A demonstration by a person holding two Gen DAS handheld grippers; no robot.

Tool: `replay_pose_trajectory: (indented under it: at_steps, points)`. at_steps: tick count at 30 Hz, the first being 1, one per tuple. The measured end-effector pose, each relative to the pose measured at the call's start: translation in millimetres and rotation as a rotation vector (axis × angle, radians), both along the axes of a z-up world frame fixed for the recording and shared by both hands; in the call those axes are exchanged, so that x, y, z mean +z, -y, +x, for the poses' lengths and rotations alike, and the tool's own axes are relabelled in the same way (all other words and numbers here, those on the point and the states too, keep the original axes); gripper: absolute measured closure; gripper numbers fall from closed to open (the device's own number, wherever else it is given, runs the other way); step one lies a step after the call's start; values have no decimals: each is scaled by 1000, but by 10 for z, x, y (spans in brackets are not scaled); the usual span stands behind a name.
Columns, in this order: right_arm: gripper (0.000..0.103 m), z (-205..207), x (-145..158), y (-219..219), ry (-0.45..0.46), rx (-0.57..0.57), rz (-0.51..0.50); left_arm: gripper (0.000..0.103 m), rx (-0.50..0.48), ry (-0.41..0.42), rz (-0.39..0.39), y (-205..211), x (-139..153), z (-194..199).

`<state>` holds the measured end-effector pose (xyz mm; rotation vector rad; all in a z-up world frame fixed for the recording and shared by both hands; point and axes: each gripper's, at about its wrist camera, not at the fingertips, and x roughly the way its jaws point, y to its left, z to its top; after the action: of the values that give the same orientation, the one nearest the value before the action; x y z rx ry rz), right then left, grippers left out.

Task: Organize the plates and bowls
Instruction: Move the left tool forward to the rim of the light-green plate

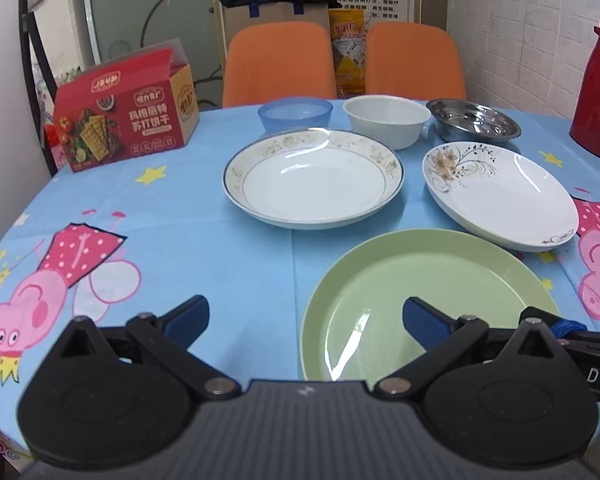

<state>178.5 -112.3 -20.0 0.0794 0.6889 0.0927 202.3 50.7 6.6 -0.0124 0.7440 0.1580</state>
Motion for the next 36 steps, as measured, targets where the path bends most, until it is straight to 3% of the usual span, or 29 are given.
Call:
replay_pose_trajectory:
  at_steps: [4,7,10,14,18,23,29,32,34,35,36]
  points:
    - [12,108,-100,-76,-34,25,-26,0,-42,-74,-88,-110,-142,148]
    - [13,132,-131,-145,-17,41,-84,0,-72,-110,-137,-177,-198,212]
    - [12,138,-148,-123,-2,52,-76,0,-97,-121,-175,-244,-206,251]
    - [12,36,-228,-79,88,71,-74,0,-128,-140,-165,-264,-198,278]
    - [14,116,-126,-189,6,82,-88,3,-160,-147,-139,-254,-204,244]
    - [14,75,-136,-157,19,139,-24,3,-186,-129,-92,-215,-226,180]
    - [15,0,-159,-173,38,180,-67,3,-182,-129,-97,-205,-221,166]
    - [18,52,-178,-180,65,188,-57,11,-169,-116,-105,-203,-209,185]
    - [22,33,-183,-226,77,215,-62,28,-208,-106,-115,-159,-174,157]
    - [24,5,-180,-255,78,244,-61,41,-235,-97,-115,-126,-160,130]
    - [26,-38,-177,-298,81,280,-59,45,-255,-91,-108,-88,-152,109]
